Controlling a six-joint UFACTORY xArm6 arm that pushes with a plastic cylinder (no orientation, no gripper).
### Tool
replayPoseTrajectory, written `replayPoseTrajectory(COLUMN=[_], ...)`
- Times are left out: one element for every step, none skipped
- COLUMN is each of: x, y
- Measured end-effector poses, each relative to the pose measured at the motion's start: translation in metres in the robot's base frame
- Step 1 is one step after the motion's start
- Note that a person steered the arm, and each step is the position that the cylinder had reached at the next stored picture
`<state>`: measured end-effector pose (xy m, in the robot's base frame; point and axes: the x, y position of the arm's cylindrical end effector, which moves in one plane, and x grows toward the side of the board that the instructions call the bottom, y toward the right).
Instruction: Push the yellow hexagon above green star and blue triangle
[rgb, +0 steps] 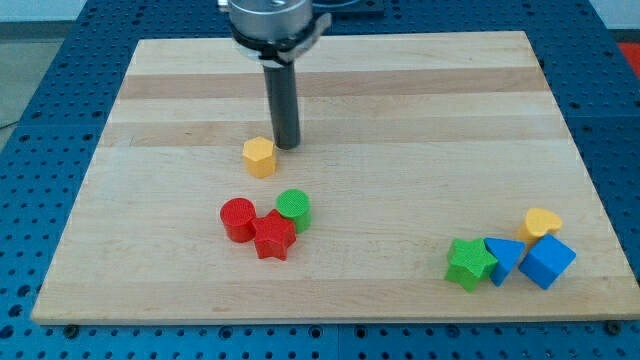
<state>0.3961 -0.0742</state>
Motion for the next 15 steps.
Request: replayPoseTrajectory(x=[0.002, 0.033, 0.041, 0.041, 0.041, 0.02, 0.011, 0.023, 0.066, 0.094, 0.078, 0.063, 0.066, 0.086, 0.096], y=[-0.068, -0.095, -0.045, 0.023, 0.017, -0.03, -0.015, 0.043, 0.099, 0.122, 0.107, 0.1, 0.133, 0.18, 0.202])
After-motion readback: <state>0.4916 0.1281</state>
